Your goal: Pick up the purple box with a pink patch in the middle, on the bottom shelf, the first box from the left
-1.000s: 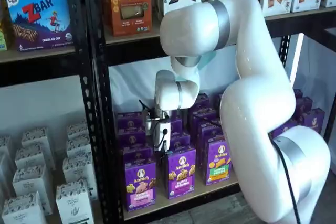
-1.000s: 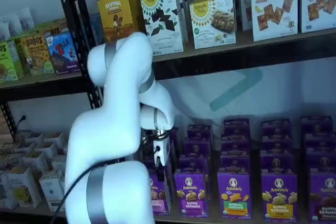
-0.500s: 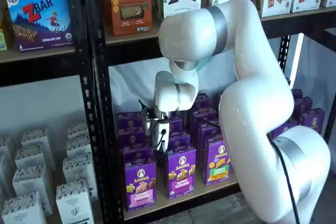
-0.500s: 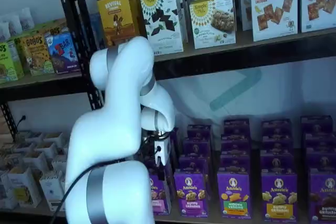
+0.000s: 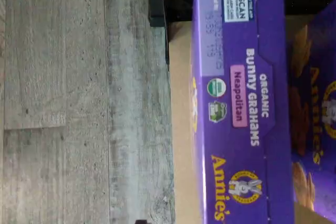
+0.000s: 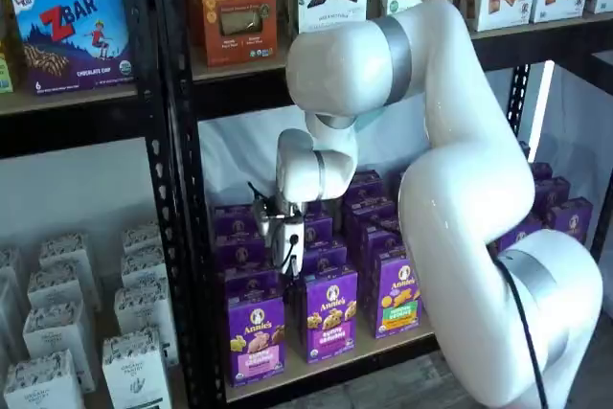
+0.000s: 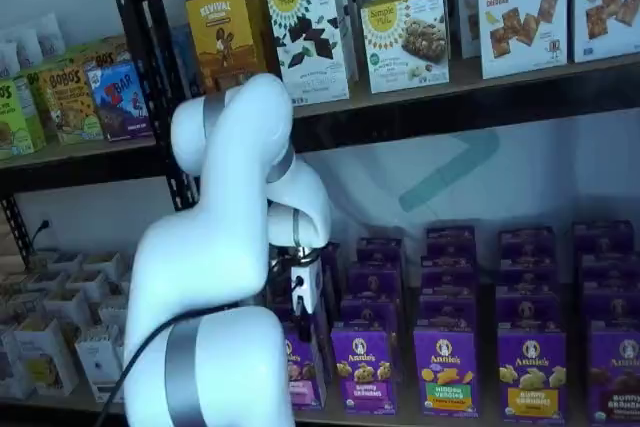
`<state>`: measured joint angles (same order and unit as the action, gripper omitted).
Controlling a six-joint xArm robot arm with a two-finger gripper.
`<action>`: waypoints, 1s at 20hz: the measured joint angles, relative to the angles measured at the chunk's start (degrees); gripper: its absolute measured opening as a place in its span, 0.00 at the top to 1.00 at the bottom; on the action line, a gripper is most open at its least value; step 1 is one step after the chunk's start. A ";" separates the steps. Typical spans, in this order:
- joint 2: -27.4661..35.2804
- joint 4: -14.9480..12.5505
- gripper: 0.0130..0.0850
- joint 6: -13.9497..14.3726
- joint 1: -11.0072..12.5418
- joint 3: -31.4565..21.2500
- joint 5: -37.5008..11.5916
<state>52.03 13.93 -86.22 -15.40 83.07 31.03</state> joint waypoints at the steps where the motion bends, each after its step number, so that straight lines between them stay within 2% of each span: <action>1: 0.04 0.16 0.00 -0.02 -0.08 0.17 0.24; 5: 0.27 -0.23 0.00 0.91 -0.63 0.85 0.80; 10: 1.17 -2.16 0.00 3.50 -1.54 2.05 1.12; 20: 3.13 -1.11 0.00 3.81 -2.72 4.13 1.84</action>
<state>55.15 12.83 -82.41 -18.12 87.21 32.87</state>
